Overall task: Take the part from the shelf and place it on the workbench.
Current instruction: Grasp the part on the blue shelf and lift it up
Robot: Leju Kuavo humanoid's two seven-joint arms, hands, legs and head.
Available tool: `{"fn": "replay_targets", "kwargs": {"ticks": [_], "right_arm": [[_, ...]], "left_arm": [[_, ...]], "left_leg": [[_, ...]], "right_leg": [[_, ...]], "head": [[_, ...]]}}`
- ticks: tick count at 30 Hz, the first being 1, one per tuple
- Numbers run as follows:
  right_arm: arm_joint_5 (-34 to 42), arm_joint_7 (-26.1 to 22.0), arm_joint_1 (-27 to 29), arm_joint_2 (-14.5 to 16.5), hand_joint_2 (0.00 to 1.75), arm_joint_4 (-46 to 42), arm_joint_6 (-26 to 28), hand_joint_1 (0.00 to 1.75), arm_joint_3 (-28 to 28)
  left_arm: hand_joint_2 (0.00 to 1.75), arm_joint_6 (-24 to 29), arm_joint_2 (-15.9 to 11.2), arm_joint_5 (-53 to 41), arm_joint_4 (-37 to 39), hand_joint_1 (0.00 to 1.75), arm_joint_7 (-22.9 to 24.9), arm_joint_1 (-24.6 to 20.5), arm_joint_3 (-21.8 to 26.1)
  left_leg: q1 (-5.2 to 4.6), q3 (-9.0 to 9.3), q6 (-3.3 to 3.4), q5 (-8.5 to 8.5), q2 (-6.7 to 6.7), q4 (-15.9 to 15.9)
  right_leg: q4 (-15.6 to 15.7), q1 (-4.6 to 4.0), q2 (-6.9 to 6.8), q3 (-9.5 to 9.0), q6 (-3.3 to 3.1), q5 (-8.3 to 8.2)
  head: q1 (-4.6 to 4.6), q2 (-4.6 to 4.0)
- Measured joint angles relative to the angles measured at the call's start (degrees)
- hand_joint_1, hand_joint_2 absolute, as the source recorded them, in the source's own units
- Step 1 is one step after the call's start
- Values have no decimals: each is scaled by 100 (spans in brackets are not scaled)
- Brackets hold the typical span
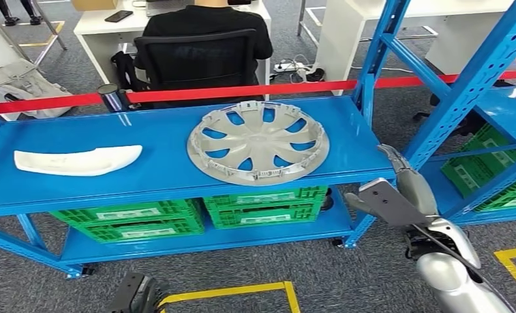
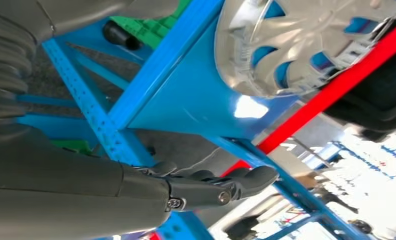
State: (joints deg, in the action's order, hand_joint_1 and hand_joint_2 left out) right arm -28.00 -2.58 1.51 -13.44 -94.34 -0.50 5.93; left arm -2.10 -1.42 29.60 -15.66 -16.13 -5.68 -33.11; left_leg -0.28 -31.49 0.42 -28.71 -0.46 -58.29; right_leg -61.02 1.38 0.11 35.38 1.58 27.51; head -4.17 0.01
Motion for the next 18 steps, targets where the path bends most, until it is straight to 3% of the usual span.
{"fn": "replay_targets", "kwargs": {"ticks": [5, 6, 8, 10, 11, 12, 13, 15, 16, 18], "right_arm": [[7, 30, 71, 0, 175, -87, -9, 0, 6], [8, 30, 71, 0, 175, -104, -12, 0, 7], [15, 44, 73, 0, 175, -120, -49, 0, 10], [45, 65, 75, 0, 175, -120, -131, 0, 16], [71, 74, 73, -1, 175, -120, -182, 0, 19], [98, 82, 67, -5, 175, -120, -238, 0, 25], [128, 90, 55, -14, 175, -119, -299, 0, 36], [178, 99, 12, -42, 175, -108, -414, 0, 69], [197, 100, -17, -61, 175, -92, -474, 0, 95], [213, 83, -74, -107, 175, -49, -573, 0, 156]], "left_arm": [[0, 1, -4, -11, -2, 0, -1, -11, 0], [0, 0, -5, -11, -3, 0, -1, -14, 0], [0, 0, -5, -15, -3, 0, -1, -9, -1], [0, -10, -4, -25, -1, 0, -1, 6, -3], [0, -20, -4, -33, 0, 0, -1, 11, -4], [0, -33, -5, -40, 0, 0, -1, 13, -4], [0, -46, -9, -51, 1, 0, -1, 12, -4], [0, -68, -19, -74, 2, 0, 1, 3, -4], [0, -74, -22, -84, 2, 0, 3, -1, -4], [0, -80, -25, -94, 2, 0, 7, -7, -4]], "left_leg": [[-1, -9, -157, -141, 10, -114], [9, -101, -192, -260, 11, -324], [30, -470, -249, -583, 14, -1036], [43, -813, -268, -706, 14, -1588], [45, -852, -263, -606, 14, -1586], [46, -780, -248, -408, 14, -1367], [44, -617, -222, -155, 14, -975], [23, -307, -168, 134, 12, -277], [8, -228, -141, 171, 12, -93], [-10, -201, -86, 145, 9, -23]], "right_leg": [[129, -6, 19, -86, -207, 38], [137, 6, 17, -106, -235, 45], [139, 9, 11, -129, -271, 68], [138, 4, 15, -145, -281, 90], [138, 2, 19, -164, -279, 105], [137, 2, 24, -192, -272, 122], [138, 1, 28, -228, -260, 143], [138, -11, 33, -277, -214, 184], [144, -15, 34, -287, -182, 196], [179, -14, 34, -302, -106, 200]], "head": [[-7, 1], [-12, 1], [-21, 0], [-21, -1], [-21, -1], [-21, -1], [-22, 0], [-21, 1], [-20, 1], [-16, 0]]}}
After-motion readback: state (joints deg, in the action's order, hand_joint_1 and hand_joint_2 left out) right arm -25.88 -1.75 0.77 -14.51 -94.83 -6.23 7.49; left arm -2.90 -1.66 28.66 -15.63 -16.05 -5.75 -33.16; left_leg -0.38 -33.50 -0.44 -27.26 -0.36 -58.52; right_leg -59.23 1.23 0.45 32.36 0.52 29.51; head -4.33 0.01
